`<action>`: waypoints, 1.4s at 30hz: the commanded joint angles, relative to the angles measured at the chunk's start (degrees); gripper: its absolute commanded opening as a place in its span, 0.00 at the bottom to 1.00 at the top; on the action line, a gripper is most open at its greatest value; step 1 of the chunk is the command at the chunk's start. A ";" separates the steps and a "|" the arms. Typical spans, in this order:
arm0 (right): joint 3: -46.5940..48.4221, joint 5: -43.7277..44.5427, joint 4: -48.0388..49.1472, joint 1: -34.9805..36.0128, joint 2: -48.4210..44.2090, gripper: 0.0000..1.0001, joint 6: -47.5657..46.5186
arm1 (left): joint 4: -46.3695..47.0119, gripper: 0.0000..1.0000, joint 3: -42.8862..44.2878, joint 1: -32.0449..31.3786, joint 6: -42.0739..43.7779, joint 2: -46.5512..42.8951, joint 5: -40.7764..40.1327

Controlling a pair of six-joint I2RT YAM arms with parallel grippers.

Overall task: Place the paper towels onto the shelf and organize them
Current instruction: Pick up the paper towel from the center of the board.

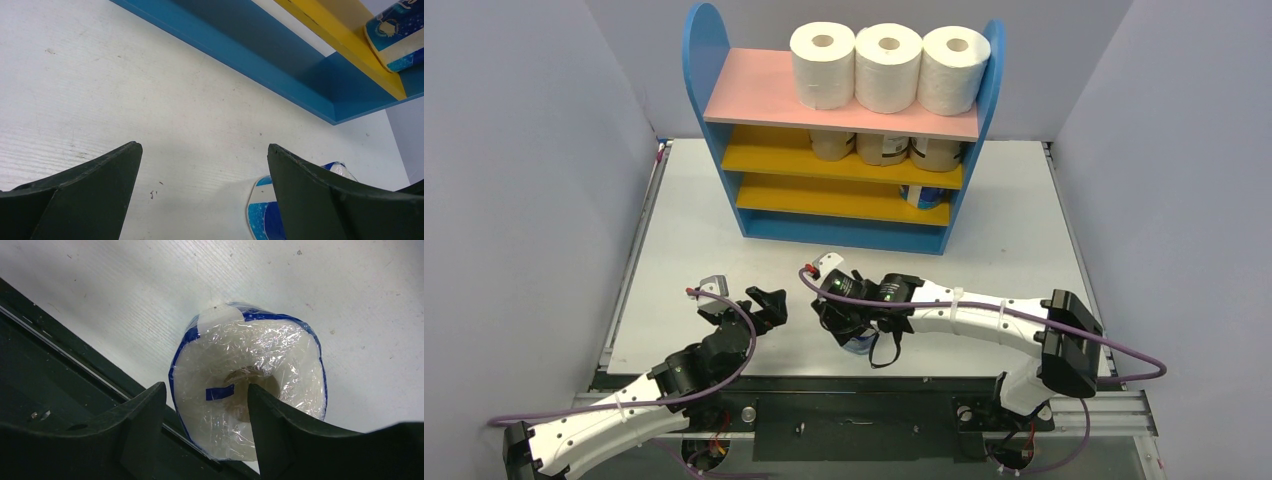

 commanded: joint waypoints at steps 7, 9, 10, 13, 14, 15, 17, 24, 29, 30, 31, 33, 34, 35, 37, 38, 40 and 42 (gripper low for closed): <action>1.34 1.28 -0.61 0.38 2.44 0.53 -0.89 | 1.37 0.96 1.06 -0.04 -0.32 0.18 -0.53; 1.29 1.02 -0.55 0.41 2.75 0.51 -0.89 | 1.50 0.96 1.01 -0.02 -0.32 0.22 -0.45; 1.26 0.99 -0.58 0.47 2.88 0.50 -0.89 | 1.57 0.96 0.96 -0.02 -0.31 0.20 -0.37; 1.19 1.14 -0.59 0.74 3.22 0.47 -0.91 | 1.66 0.96 0.96 -0.03 -0.35 0.37 -0.36; 1.21 1.18 -0.54 0.72 3.25 0.46 -0.90 | 1.66 0.96 0.98 -0.02 -0.42 0.40 -0.28; 1.11 1.19 -0.62 0.82 3.44 0.46 -0.89 | 1.64 0.96 1.00 -0.02 -0.40 0.36 -0.23; 1.04 1.19 -0.68 0.84 3.78 0.44 -0.94 | 1.39 0.96 1.01 -0.04 -0.51 0.28 -0.22; 1.43 1.75 -1.46 1.27 3.87 0.35 -1.07 | 1.66 0.96 0.80 -0.02 -0.54 0.02 -0.47; 2.45 2.81 -2.98 1.30 3.00 0.28 -1.72 | 1.39 0.96 1.20 -0.04 -0.50 0.18 -0.95; 2.81 3.20 -3.20 1.36 2.65 0.26 -1.92 | 1.35 0.96 1.36 0.04 -0.53 0.21 -1.09; 2.98 3.40 -3.70 1.34 2.43 0.26 -2.33 | 1.33 0.96 1.49 0.06 -0.34 0.28 -1.30; 3.67 4.12 -4.41 1.45 1.74 0.22 -2.84 | 1.00 0.96 2.50 0.07 -0.33 0.79 -1.28; 4.12 4.52 -4.76 1.48 1.35 0.22 -3.01 | 0.83 0.96 3.35 -0.02 -0.36 1.51 -1.21; 4.35 4.67 -5.34 1.42 1.16 0.20 -3.24 | 0.81 0.96 3.80 -0.02 -0.16 1.94 -1.07; 5.05 5.45 -6.30 1.45 0.49 0.19 -3.53 | 1.53 0.96 5.10 -0.02 1.89 3.39 -0.41; 5.57 5.91 -6.71 1.41 0.07 0.19 -3.66 | 1.82 0.96 5.89 0.03 2.42 4.55 -0.33; 6.33 6.53 -8.21 1.39 -0.88 0.19 -3.92 | 2.05 0.96 6.90 0.01 3.27 6.21 -0.87; 7.14 7.25 -9.19 1.22 -2.23 0.18 -4.13 | 2.90 0.96 7.39 0.06 3.25 7.36 -1.96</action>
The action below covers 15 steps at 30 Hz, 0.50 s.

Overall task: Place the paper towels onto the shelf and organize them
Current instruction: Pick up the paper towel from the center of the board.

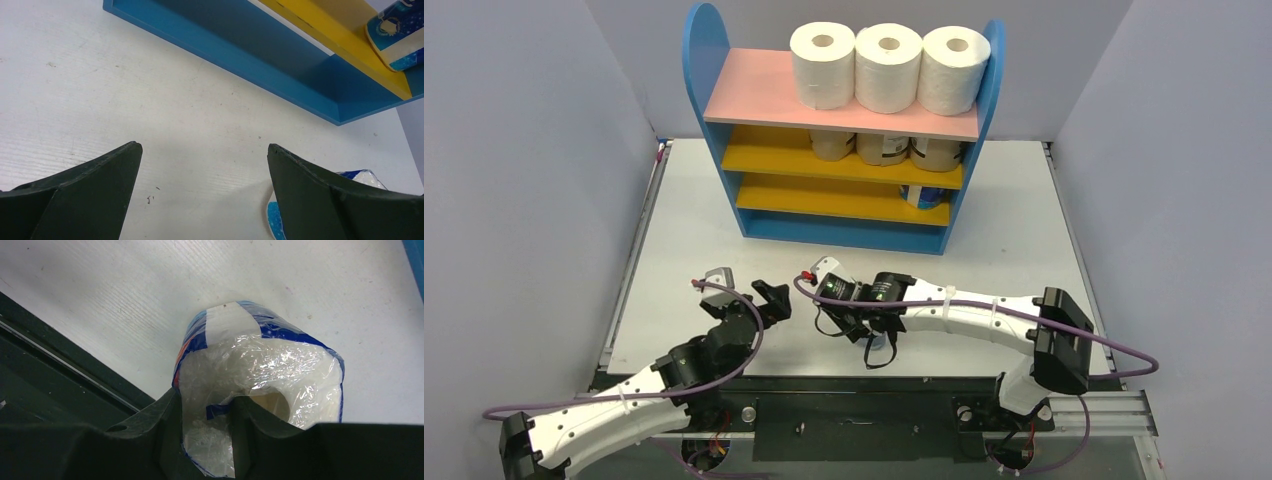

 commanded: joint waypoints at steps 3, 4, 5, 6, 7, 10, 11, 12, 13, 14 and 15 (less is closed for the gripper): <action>5.11 4.56 -3.66 -0.87 -7.90 0.18 -1.57 | 5.19 0.96 3.07 0.07 -0.19 0.95 -1.18; 5.69 4.68 -4.40 -1.17 -8.39 0.18 -1.81 | 8.03 0.96 2.62 0.07 1.05 0.16 1.48; 6.34 4.69 -4.76 -1.86 -9.40 0.18 -1.91 | 9.86 0.96 1.20 0.07 2.30 -1.50 3.13; 6.64 4.72 -5.49 -2.19 -9.85 0.18 -2.20 | 14.52 0.96 0.50 0.07 4.60 -2.30 6.12; 7.30 4.79 -5.87 -2.92 -10.73 0.18 -2.32 | 16.17 0.96 -0.74 0.07 5.26 -3.60 7.03; 8.42 4.76 -7.52 -4.25 -12.23 0.18 -3.02 | 17.42 0.96 -1.16 0.11 5.85 -4.71 7.55; 8.89 4.69 -7.81 -4.76 -12.71 0.18 -3.22 | 16.97 0.96 -0.78 0.15 5.88 -4.54 7.44; 9.10 4.68 -8.29 -4.92 -12.95 0.18 -3.41 | 15.88 0.96 -0.45 0.20 5.89 -4.26 7.28; 9.41 4.73 -8.51 -5.25 -13.44 0.18 -3.58 | 14.93 0.96 0.13 0.30 5.82 -3.74 7.26; 9.49 4.79 -8.84 -5.38 -13.63 0.18 -3.74 | 14.62 0.96 0.35 0.36 5.41 -3.38 7.24; 9.66 4.83 -8.96 -5.66 -13.96 0.18 -3.84 | 14.33 0.96 0.59 0.45 5.10 -2.82 7.23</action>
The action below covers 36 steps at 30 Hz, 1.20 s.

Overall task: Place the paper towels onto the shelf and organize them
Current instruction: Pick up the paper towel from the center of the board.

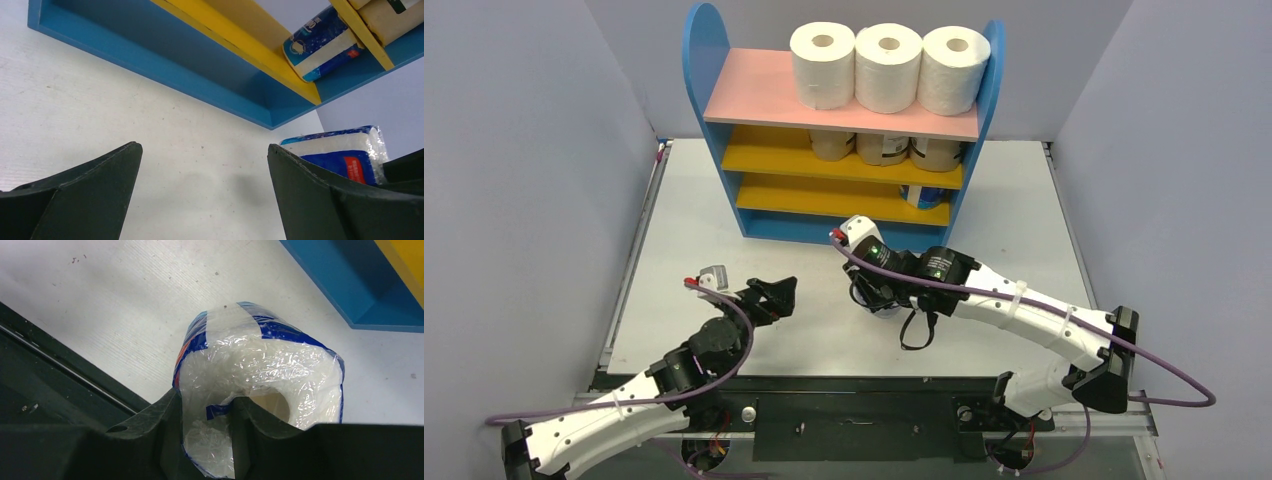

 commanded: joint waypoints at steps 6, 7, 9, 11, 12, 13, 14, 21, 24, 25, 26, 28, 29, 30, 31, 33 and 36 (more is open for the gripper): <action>3.07 2.29 -2.34 -2.02 -3.50 0.18 -2.03 | 4.98 0.96 0.34 0.60 -0.43 2.65 3.41; 3.22 2.28 -2.62 -2.37 -3.69 0.18 -2.18 | 5.33 0.96 0.19 0.60 0.04 2.71 4.10; 3.78 2.34 -3.16 -3.03 -4.23 0.18 -2.48 | 6.37 0.96 0.11 0.60 1.34 2.62 4.89; 4.81 2.00 -3.82 -3.80 -4.79 0.18 -2.97 | 7.93 0.96 0.17 0.60 3.28 2.13 6.09; 5.23 1.95 -4.41 -4.05 -5.01 0.18 -3.25 | 9.80 0.96 -0.02 0.60 4.99 1.53 7.21; 6.10 1.90 -4.76 -4.51 -5.19 0.18 -3.41 | 10.95 0.96 -0.52 0.60 5.87 0.83 7.73; 6.67 1.90 -5.35 -4.72 -5.19 0.18 -3.80 | 13.37 0.96 -0.81 0.66 7.39 0.44 8.80; 13.37 1.99 -8.15 -6.77 -4.17 0.18 -5.95 | 20.85 0.96 -1.82 0.69 10.54 0.97 10.48; 16.06 2.06 -8.52 -7.98 -3.33 0.18 -7.11 | 24.23 0.96 -1.56 0.69 9.32 3.14 11.49; 17.44 2.12 -8.48 -8.21 -2.64 0.18 -7.28 | 28.34 0.96 -2.02 0.69 9.27 4.27 12.33; 18.05 2.19 -8.48 -8.64 -2.16 0.17 -7.69 | 30.50 0.96 -2.35 0.69 9.76 4.80 14.46; 20.56 2.12 -8.11 -9.26 -0.62 0.17 -8.19 | 36.15 0.96 -3.04 0.69 10.31 7.06 16.40; 21.24 1.96 -7.66 -9.51 0.30 0.17 -8.26 | 37.58 0.96 -2.48 0.69 10.38 9.07 16.73; 22.38 2.27 -7.44 -9.94 0.81 0.17 -8.33 | 37.58 0.96 -1.24 0.69 10.61 10.09 16.71; 22.89 2.49 -6.90 -10.07 1.78 0.17 -8.32 | 36.84 0.96 -0.42 0.69 10.71 12.16 16.61; 23.86 3.21 -5.33 -10.56 2.85 0.18 -7.98 | 36.57 0.96 1.54 0.69 10.06 14.95 15.96; 23.41 2.46 -2.06 -11.64 3.45 0.18 -6.96 | 40.09 0.96 1.63 0.69 9.29 18.29 15.40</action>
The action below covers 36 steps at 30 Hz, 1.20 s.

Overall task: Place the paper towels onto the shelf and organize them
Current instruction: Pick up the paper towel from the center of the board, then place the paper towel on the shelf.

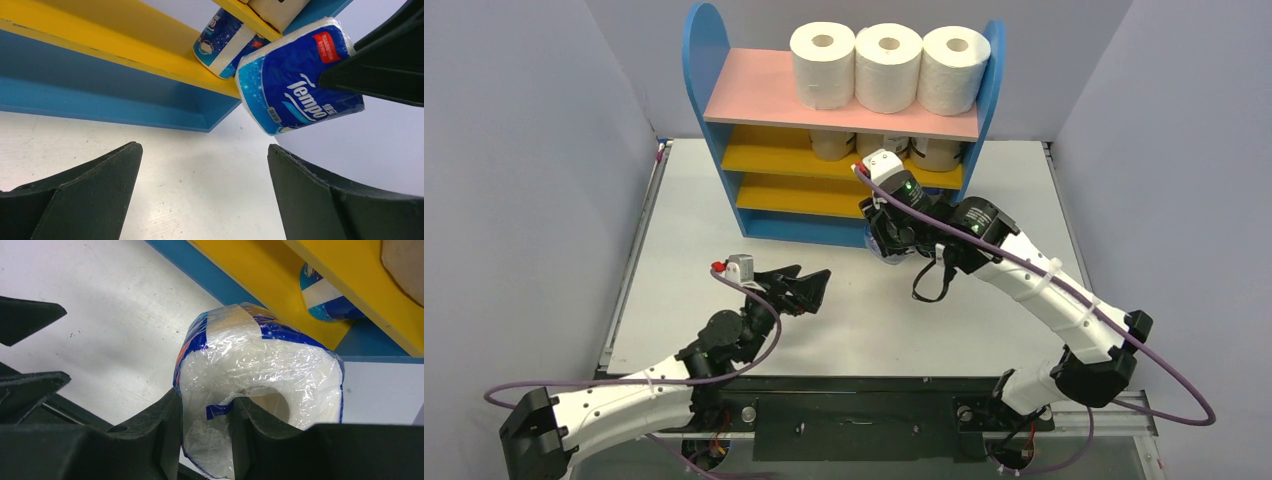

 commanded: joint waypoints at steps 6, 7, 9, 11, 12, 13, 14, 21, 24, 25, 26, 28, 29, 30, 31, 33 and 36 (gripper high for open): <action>1.62 0.55 9.50 -1.93 3.33 0.18 0.78 | 12.86 0.96 5.46 0.50 8.37 9.21 0.63; 1.78 0.43 9.58 -1.99 3.70 0.18 0.61 | 13.37 0.96 5.78 0.58 10.48 10.10 0.00; 2.60 -0.03 9.63 -2.27 4.69 0.18 0.24 | 16.65 0.96 6.11 1.01 14.19 12.82 -0.14; 3.40 -0.61 9.82 -2.80 6.01 0.18 -0.57 | 22.64 0.96 5.37 1.31 18.83 15.48 1.06; 3.73 -1.37 9.86 -3.20 6.97 0.18 -0.74 | 26.74 0.96 4.71 1.31 20.37 16.93 1.42; 4.32 -1.91 9.91 -3.78 7.45 0.18 -0.91 | 28.09 0.96 4.68 1.38 22.57 17.57 1.23; 4.58 -2.12 9.95 -3.95 8.28 0.18 -1.02 | 28.89 0.96 5.04 1.64 23.21 18.79 0.41; 4.68 -4.01 10.75 -5.08 10.69 0.18 -1.59 | 12.86 0.96 12.56 10.36 14.27 19.98 6.23; 5.53 -4.62 11.17 -5.58 12.15 0.18 -2.01 | 17.29 0.96 11.35 13.38 13.09 21.72 12.57; 6.31 -4.99 11.24 -5.76 12.97 0.18 -2.17 | 19.24 0.96 10.54 13.93 13.63 23.17 13.50; 6.72 -5.02 11.11 -5.85 13.35 0.18 -2.45 | 22.79 0.96 10.26 14.15 15.07 24.03 15.87; 8.80 -5.16 10.82 -5.92 14.72 0.18 -2.83 | 28.21 0.96 9.98 14.53 17.20 27.28 19.10; 9.37 -5.32 10.58 -6.03 15.55 0.18 -2.88 | 30.79 0.96 10.15 14.61 17.75 29.40 20.11; 10.39 -5.54 9.96 -6.11 16.00 0.18 -3.14 | 31.66 0.96 10.72 14.63 18.58 30.30 21.77; 10.83 -5.59 9.71 -6.13 16.72 0.18 -3.21 | 32.29 0.96 11.05 14.79 18.75 31.73 22.54; 11.71 -5.53 8.81 -6.28 17.37 0.19 -3.28 | 30.32 0.96 12.33 15.35 18.31 32.75 25.35; 12.08 -5.29 8.44 -6.53 17.56 0.19 -3.35 | 22.31 0.96 15.31 16.58 14.82 32.32 26.83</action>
